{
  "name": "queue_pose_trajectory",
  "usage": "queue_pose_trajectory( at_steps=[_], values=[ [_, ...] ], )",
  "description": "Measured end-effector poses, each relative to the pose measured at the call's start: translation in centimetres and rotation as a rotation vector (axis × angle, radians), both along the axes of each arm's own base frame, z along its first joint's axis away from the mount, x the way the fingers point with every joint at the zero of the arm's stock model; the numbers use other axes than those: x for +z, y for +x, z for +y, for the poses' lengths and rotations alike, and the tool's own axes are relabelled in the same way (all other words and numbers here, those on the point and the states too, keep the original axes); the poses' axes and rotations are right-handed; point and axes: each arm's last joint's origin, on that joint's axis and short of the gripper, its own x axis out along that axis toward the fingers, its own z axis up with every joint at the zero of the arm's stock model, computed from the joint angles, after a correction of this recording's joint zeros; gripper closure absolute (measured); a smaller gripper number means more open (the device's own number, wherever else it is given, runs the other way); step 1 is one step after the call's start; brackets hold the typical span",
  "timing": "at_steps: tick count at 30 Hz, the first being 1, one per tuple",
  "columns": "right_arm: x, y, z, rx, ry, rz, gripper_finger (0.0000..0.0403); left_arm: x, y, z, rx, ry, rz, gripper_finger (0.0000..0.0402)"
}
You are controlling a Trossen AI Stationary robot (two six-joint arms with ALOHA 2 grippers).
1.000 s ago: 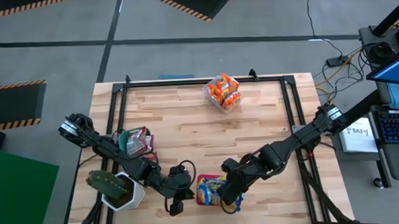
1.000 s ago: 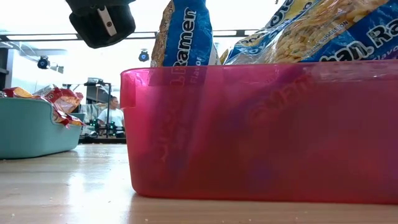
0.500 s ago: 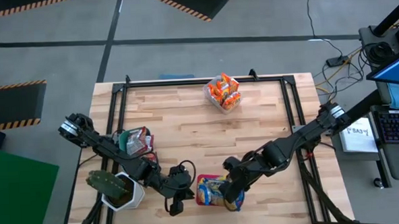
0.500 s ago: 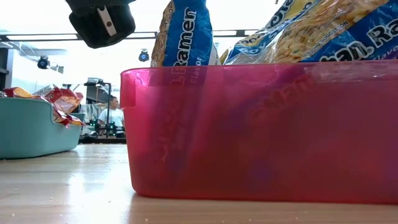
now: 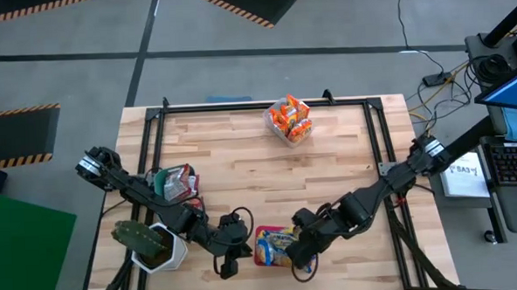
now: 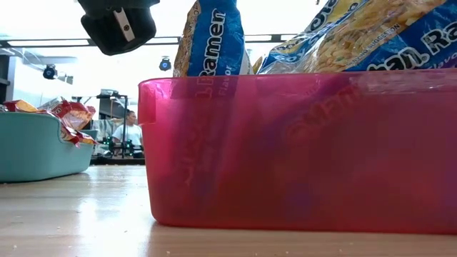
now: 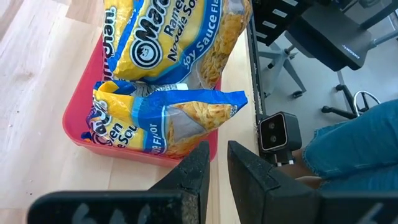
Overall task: Sort Maruchan noodles
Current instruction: Put the blue noodle pack into the red bin
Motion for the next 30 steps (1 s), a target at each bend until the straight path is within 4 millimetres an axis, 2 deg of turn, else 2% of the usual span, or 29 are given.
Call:
queue_pose_trajectory(
  at_steps=[7, 10, 13, 21, 30],
  values=[
    [-2.8, 0.7, 0.2, -0.006, -0.051, 0.041, 0.0159, 0.0, 0.1, 0.0, 0.001, -0.002, -0.004, 0.0362],
    [-3.7, 0.8, -0.1, -0.001, -0.084, 0.054, 0.0176, 0.1, 0.1, 0.0, 0.002, -0.007, -0.014, 0.0362],
    [-3.7, 1.0, -0.2, 0.013, -0.117, 0.015, 0.0221, 0.1, 0.2, 0.0, 0.006, -0.007, -0.022, 0.0362],
    [-3.6, 1.5, -0.8, -0.013, -0.131, -0.011, 0.038, 0.2, 0.2, 0.0, 0.005, 0.02, -0.04, 0.0362],
    [-1.7, 1.1, -1.5, -0.034, -0.053, -0.043, 0.0394, 0.2, 0.3, 0.0, 0.003, 0.025, -0.049, 0.0362]
  ],
)
